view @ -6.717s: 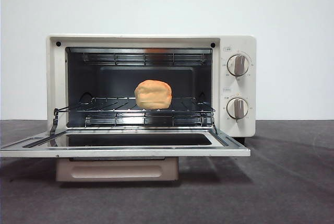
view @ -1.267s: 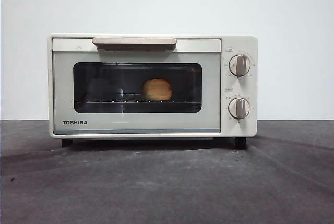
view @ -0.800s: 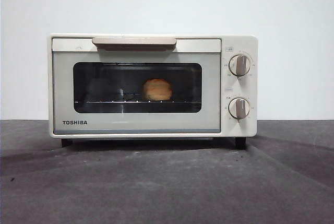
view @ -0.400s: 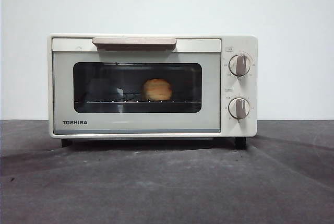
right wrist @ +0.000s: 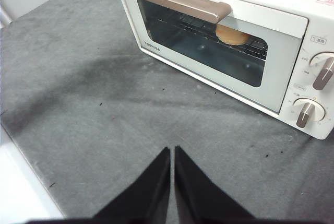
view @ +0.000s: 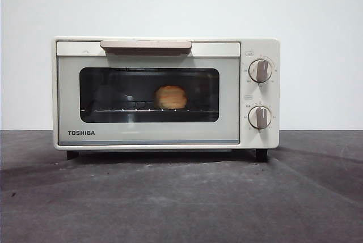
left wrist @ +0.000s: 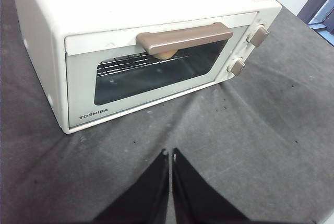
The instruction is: The left arm flap open the oven, the right arm pick bread and place it into oven, the left arm flap close the oven
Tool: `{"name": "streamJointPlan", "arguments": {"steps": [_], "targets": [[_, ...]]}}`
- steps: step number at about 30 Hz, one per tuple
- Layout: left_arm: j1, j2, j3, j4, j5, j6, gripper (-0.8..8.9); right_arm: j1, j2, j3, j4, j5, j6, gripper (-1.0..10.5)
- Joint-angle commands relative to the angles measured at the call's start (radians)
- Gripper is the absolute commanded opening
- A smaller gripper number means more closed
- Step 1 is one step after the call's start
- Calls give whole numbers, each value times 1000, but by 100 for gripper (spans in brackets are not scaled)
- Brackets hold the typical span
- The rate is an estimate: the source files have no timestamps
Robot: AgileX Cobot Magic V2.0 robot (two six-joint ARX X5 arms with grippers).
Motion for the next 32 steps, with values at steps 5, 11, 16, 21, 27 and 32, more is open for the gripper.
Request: {"name": "streamJointPlan", "arguments": {"steps": [5,11,16,21,27,32], "targets": [[2,-40,15,10,-5,105,19,9,6,11,13,1,-5,8],[50,-156,-100,284,-35,236,19,9,6,11,13,1,-5,8],[83,-275,-282,537,-187,201,19,9,6,11,13,1,-5,8],[105,-387,-454,650,-377,137,19,9,6,11,13,1,-5,8],[112,-498,-612,656,-471,123,19,9,6,11,13,1,-5,8],[112,-554,-697,651,-471,123,19,9,6,11,13,1,-5,8]]}}
